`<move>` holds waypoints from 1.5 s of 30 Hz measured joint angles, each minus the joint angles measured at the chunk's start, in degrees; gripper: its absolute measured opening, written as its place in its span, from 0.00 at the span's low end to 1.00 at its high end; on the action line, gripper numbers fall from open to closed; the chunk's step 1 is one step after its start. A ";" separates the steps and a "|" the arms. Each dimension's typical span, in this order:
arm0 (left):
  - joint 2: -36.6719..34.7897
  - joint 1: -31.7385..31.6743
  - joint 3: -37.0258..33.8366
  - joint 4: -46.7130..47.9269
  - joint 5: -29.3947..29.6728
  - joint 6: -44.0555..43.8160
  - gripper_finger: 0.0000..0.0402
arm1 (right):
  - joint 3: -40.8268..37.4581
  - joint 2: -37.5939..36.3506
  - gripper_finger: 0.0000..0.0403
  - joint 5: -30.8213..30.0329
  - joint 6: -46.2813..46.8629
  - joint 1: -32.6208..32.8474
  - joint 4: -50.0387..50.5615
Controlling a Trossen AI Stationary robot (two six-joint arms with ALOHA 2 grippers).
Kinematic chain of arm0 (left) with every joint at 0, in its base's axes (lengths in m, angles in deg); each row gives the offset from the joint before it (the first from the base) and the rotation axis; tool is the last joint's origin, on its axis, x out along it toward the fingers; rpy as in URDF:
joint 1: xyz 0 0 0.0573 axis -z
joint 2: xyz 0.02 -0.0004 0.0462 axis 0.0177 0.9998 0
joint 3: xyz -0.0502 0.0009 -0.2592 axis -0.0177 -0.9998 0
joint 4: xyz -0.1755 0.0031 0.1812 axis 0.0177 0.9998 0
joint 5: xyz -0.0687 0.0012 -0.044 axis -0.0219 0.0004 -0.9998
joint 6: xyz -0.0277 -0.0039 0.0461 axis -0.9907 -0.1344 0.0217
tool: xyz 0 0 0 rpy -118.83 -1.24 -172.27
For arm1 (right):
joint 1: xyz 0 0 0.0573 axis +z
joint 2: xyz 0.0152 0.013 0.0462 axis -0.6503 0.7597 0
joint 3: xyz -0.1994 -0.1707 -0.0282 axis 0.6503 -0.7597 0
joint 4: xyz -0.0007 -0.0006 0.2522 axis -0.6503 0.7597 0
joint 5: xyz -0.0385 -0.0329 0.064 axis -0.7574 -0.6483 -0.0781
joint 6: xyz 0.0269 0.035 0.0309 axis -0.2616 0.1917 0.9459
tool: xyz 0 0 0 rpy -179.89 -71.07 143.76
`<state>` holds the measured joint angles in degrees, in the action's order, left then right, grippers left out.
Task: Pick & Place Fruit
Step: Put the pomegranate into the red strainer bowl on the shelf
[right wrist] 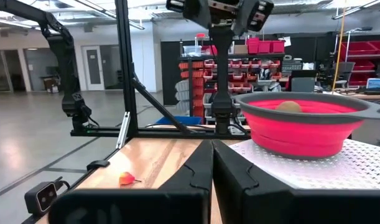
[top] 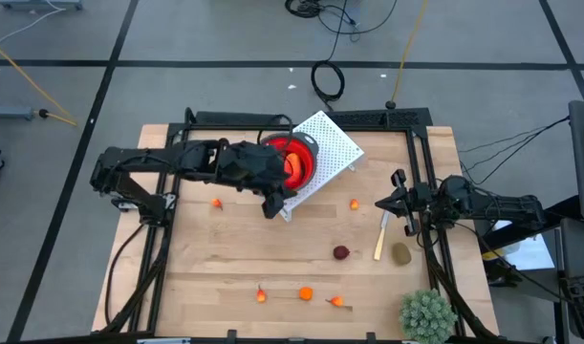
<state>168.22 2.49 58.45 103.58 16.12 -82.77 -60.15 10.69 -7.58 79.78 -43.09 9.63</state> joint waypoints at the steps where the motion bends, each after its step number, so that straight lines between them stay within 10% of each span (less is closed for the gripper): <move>1: 0.00 0.09 0.00 -0.80 -0.38 0.90 0.63 | 0.00 0.00 0.00 0.06 0.00 0.00 0.00; 22: -3.96 3.04 -14.10 -18.55 -1.34 8.24 0.63 | 0.02 1.09 0.00 4.39 -0.17 0.00 -0.70; 45: -40.35 6.50 -53.47 -33.43 -1.25 9.72 0.63 | 17.97 34.05 0.00 2.47 -1.99 1.68 -1.18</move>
<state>127.87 8.99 4.98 70.15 14.87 -73.05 -42.18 44.74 -5.11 77.79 -41.40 8.46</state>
